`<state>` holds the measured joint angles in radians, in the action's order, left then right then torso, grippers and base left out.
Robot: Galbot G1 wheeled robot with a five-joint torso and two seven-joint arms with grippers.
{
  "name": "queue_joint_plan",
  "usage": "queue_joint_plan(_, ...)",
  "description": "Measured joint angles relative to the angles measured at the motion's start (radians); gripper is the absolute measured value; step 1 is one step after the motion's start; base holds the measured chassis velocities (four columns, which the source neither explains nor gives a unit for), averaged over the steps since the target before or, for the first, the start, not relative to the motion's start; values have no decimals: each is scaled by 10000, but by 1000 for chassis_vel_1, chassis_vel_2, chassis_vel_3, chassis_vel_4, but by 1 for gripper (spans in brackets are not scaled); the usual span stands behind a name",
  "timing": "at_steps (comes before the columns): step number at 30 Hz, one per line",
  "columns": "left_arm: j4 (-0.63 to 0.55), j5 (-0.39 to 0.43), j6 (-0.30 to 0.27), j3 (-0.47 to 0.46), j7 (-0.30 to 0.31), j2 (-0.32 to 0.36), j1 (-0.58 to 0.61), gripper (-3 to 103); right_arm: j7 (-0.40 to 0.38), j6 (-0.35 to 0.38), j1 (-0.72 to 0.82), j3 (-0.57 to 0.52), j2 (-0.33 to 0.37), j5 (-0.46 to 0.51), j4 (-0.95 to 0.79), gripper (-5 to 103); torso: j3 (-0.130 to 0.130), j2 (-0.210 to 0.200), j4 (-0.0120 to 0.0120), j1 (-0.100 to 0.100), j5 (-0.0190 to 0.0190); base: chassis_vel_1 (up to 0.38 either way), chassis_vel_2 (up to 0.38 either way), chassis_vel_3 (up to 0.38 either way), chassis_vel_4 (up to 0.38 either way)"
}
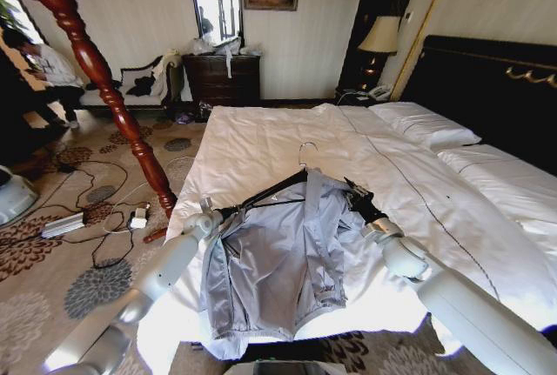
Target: Pick up the clothes from the bed and hang them on the clothes hanger.
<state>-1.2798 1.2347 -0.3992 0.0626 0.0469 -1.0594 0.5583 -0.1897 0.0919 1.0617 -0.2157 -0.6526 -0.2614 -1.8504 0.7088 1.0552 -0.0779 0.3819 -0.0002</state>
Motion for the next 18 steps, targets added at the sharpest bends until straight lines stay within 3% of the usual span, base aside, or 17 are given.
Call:
queue_joint_plan(6, -1513, 561, 6, 26, 211, 951, 134, 0, 111, -54, -91, 1, -50, -178, 141, 15, -1, 1, -2, 0, 0, 0, 0, 0, 0)
queue_joint_plan(10, -2993, 1125, -39, -63, 628, 2068, 232, 0, 229, -54, -387, 205, -116, -240, 349, 15, 0, 0, 0, -1, -1, 0, 0, 0, 0)
queue_joint_plan(18, -4768, 1799, -44, -111, 1038, 3273, 174, 0, 247, -62, -749, 406, -281, -214, 882, 15, 0, 0, 0, 0, 1, 0, 0, 0, 0)
